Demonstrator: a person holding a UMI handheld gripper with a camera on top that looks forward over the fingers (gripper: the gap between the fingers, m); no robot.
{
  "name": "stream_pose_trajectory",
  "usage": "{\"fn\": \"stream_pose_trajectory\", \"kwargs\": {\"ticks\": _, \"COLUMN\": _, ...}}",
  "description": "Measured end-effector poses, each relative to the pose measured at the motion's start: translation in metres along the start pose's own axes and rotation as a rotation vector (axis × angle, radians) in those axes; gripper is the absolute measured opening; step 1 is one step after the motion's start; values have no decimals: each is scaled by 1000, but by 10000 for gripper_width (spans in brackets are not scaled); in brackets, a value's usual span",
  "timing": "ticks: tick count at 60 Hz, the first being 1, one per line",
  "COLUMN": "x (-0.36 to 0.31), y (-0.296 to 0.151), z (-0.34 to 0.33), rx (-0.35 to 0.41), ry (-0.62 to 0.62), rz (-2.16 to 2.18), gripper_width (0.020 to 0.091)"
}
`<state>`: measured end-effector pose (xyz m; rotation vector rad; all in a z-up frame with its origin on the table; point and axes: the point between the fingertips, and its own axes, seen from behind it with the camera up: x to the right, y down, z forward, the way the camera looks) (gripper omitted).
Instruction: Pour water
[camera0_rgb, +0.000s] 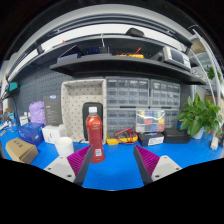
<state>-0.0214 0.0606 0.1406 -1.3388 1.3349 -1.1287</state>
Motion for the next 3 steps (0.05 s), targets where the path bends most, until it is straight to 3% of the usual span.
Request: {"fn": "stream_pose_trajectory", "kwargs": {"ticks": 3, "x": 2, "y": -1, "z": -1, "rx": 1, "ry": 5, "rz": 1, "gripper_width": 833}}
